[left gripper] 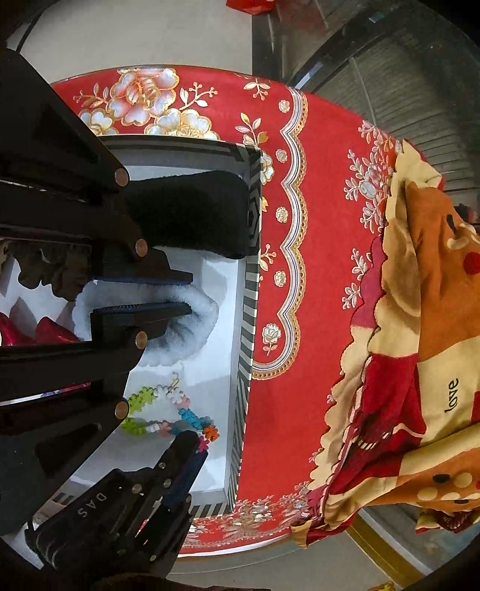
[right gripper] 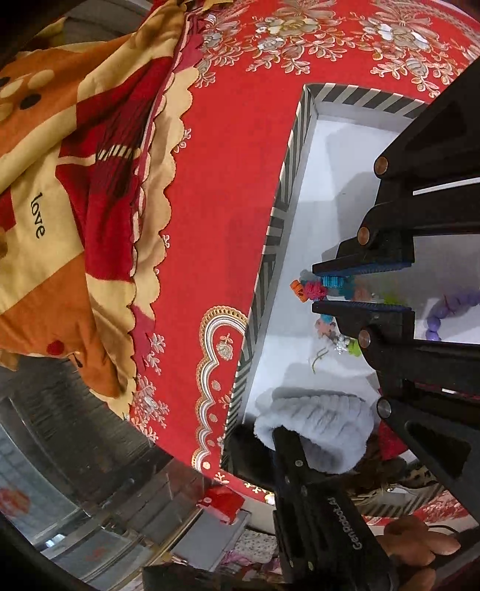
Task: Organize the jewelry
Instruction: 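Open both tools to drop the scrunchie and bead strand into the tray, then move the right tool over the black scrunchie on the cloth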
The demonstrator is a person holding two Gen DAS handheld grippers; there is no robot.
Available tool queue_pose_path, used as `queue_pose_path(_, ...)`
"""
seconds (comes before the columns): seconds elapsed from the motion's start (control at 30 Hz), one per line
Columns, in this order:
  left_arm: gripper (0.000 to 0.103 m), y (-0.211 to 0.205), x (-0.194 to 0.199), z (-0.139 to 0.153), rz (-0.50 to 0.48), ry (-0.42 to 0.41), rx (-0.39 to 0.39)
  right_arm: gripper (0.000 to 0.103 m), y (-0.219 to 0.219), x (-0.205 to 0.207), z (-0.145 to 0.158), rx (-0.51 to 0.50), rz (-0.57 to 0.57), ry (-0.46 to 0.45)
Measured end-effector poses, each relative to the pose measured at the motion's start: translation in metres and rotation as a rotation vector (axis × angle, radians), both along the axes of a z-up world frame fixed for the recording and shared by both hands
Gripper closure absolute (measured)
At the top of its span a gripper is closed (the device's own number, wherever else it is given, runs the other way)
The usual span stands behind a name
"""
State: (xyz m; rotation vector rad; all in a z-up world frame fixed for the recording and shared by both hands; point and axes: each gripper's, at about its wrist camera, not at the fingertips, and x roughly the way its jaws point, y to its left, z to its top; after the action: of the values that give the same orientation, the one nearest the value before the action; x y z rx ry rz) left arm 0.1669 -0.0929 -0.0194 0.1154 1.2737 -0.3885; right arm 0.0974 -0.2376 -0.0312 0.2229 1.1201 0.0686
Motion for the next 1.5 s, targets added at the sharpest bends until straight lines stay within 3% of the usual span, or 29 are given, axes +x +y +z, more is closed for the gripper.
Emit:
queue_pose_path(0.07,0.084,0.002,0.000,0.000,0.004,0.002,-0.008,0.087,-0.002,-0.001,-0.001,0.000,-0.013,0.001)
queue_pose_path(0.1,0.079,0.002,-0.001,0.000,0.005,0.004,-0.009,0.077,-0.003,-0.001,0.000,0.000,-0.017,-0.002)
queue_pose_path(0.13,0.066,0.004,-0.003,0.002,0.008,0.003,-0.012,0.067,-0.003,-0.004,0.002,0.006,-0.021,-0.009)
queue_pose_path(0.17,0.058,0.005,-0.005,0.004,0.011,-0.003,-0.017,0.065,-0.003,-0.007,0.004,0.012,-0.024,-0.014)
queue_pose_path(0.27,0.048,0.010,-0.017,0.016,0.015,-0.040,-0.028,0.065,-0.002,-0.018,0.016,0.006,-0.039,-0.029)
queue_pose_path(0.37,0.047,0.017,-0.032,0.032,0.034,-0.081,-0.027,0.065,-0.001,-0.038,0.033,0.024,-0.064,-0.069)
queue_pose_path(0.57,0.047,0.031,-0.084,0.057,0.034,-0.144,-0.007,0.065,0.008,-0.095,0.067,-0.038,-0.094,-0.151)
queue_pose_path(0.73,0.047,0.044,-0.134,0.063,0.041,-0.134,-0.024,0.063,0.006,-0.149,0.078,-0.029,-0.112,-0.153)
queue_pose_path(1.13,0.047,0.053,-0.251,0.057,0.075,-0.116,-0.007,0.063,-0.009,-0.274,0.066,-0.064,-0.147,-0.088)
queue_pose_path(1.5,0.047,0.063,-0.305,0.037,0.120,-0.103,0.022,0.063,-0.011,-0.328,0.050,-0.092,-0.142,-0.061)
